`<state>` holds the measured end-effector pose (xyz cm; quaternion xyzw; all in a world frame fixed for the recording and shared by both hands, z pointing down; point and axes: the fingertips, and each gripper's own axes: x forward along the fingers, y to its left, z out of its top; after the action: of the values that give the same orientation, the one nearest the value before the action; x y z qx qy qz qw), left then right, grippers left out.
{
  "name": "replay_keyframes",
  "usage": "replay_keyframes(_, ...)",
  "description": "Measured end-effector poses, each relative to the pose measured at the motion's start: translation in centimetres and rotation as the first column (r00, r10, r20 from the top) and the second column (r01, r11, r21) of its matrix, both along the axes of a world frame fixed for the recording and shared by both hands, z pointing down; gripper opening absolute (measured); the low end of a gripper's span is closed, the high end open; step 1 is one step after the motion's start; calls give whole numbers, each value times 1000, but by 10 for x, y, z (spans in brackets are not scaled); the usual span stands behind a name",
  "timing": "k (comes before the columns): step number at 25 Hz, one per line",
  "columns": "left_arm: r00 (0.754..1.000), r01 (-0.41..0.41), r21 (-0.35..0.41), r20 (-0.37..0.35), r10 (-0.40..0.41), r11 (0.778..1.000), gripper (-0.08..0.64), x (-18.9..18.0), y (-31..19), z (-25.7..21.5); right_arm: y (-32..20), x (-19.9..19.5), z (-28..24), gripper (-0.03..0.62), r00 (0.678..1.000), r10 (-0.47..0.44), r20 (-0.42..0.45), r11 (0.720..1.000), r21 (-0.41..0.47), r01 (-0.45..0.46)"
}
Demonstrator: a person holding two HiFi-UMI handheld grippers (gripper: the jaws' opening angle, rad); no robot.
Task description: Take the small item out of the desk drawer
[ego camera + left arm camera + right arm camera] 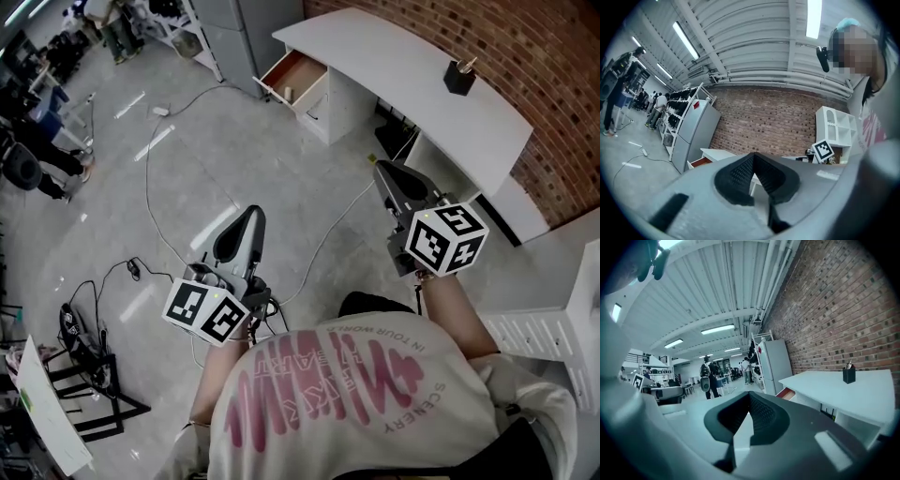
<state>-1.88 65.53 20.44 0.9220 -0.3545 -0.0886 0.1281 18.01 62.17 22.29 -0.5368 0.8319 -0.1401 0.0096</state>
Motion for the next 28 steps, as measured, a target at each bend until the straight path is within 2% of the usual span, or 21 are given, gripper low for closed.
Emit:
replay_keyframes(2,1000,12,4,-11,-12,1000,3,-4,-3,3,-4,-2,8,13,1000,-8,3,1000,-13,8)
replay_keyframes(6,999,47,-26,15,-47,999,3,-9,-15,15,-17,-3,14,14,1000,-20,-18,999,-26,19)
replay_keyframes(11,998,69,0,10,-69,998,3,-10,-43,13,-52,-12,7,14,998,-44,-50,998,44,46)
replay_keyframes(13,997,76,-3,24,-75,997,3,-8,-59,14,-70,-14,4,40,996,-67,-62,995,65,71)
replay_keyframes(17,995,95,-17,42,-94,995,3,3,-102,14,-117,-12,-3,83,991,-132,-11,989,72,132)
replay_keyframes(23,989,139,2,49,-139,990,3,19,-166,3,-186,6,-12,9,983,-166,-81,978,111,175)
replay_keyframes(28,985,169,-11,47,-168,986,5,38,-215,7,-240,22,-13,8,974,-208,-84,970,109,217)
